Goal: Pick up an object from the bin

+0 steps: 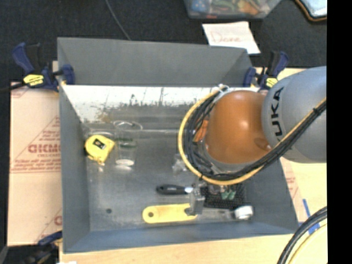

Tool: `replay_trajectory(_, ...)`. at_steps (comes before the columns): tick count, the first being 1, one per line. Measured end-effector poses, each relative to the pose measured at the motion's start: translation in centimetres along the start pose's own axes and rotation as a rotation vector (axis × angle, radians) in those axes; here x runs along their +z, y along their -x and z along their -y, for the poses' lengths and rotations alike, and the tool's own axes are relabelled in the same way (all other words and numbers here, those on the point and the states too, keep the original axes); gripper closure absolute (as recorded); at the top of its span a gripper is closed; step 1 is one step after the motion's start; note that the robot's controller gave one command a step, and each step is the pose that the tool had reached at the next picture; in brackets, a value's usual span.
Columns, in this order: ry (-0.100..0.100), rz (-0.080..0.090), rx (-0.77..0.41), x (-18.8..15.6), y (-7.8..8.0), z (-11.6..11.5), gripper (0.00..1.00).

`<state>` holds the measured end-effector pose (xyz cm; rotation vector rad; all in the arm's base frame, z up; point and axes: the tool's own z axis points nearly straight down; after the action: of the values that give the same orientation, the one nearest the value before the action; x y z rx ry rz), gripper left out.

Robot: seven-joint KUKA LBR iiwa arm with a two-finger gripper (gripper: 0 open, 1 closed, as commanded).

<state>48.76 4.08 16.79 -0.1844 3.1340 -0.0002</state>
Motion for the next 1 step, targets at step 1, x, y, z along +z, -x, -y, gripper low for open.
replay_trajectory(1,0.002,0.011,-0.251,0.49,3.75,-0.29,0.00)
